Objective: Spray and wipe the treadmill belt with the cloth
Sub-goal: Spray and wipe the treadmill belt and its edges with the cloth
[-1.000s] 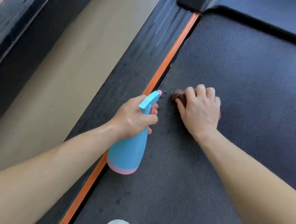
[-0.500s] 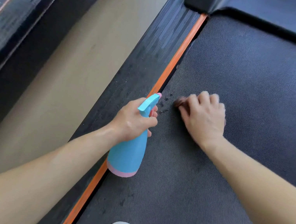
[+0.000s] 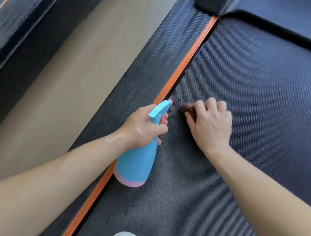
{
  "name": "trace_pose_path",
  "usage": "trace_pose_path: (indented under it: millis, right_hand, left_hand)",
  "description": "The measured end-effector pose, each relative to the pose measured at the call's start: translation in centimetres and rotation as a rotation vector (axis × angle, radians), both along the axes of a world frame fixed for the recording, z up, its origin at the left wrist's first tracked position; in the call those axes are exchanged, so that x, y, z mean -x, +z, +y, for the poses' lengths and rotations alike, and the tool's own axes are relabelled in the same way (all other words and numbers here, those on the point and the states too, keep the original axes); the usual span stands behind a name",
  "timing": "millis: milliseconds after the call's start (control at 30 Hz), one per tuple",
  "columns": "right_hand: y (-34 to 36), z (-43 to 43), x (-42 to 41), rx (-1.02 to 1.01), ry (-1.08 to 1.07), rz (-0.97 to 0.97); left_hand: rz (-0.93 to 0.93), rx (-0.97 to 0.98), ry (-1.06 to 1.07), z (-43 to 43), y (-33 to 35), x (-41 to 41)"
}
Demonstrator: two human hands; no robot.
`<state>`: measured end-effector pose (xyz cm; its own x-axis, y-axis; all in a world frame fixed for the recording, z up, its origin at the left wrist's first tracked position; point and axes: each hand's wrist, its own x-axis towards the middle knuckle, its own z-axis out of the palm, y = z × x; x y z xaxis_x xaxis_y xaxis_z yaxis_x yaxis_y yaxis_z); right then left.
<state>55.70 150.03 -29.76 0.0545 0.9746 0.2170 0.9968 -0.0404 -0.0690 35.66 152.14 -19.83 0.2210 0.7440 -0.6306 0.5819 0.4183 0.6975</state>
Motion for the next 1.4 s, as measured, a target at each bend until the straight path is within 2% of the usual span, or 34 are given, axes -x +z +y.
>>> trace_pose_path:
  millis: [100, 167, 433, 767, 900, 1000, 1100, 1200, 1267, 1333, 1400]
  right_hand:
    - [-0.5, -4.8, 1.1, 0.016, 0.276, 0.034]
    - [-0.6, -5.2, 0.7, 0.068, 0.362, 0.045]
    - [-0.7, -6.7, 1.1, 0.055, 0.110, 0.068]
    - [-0.2, -7.2, 1.5, 0.080, 0.100, 0.084]
    - [0.1, -6.9, 1.6, 0.065, 0.089, 0.099]
    - [0.4, -4.5, 1.2, 0.067, 0.044, 0.111]
    - [0.9, 1.3, 0.7, 0.052, -0.050, 0.120]
    - [1.2, 7.3, 1.0, 0.132, -0.114, 0.134]
    - [1.2, 8.3, 1.7, 0.157, -0.133, 0.135]
    - [1.2, 5.9, 2.6, 0.123, -0.078, 0.107]
    - [1.1, 1.6, 3.5, 0.087, 0.092, 0.080]
  left_hand:
    - [0.008, -0.021, 0.002, 0.1, 0.0, 0.0]
    - [0.019, -0.022, -0.001, 0.1, -0.1, -0.2]
    - [0.048, 0.012, -0.044, -1.5, -0.5, -0.4]
    - [0.185, 0.048, -0.055, -3.4, -0.4, 1.4]
    - [0.146, 0.044, -0.031, -3.8, -0.2, 2.4]
    - [0.077, 0.058, -0.010, -3.8, 0.1, 3.5]
    - [0.058, 0.061, 0.059, -3.5, 0.1, 4.4]
    - [0.041, 0.063, 0.102, -2.8, 0.2, 4.7]
    - [0.013, 0.058, 0.119, -2.2, 0.5, 4.6]
    - [-0.016, 0.048, 0.139, -1.6, 0.8, 4.3]
    - [-0.030, 0.027, 0.162, -1.0, 1.2, 4.1]
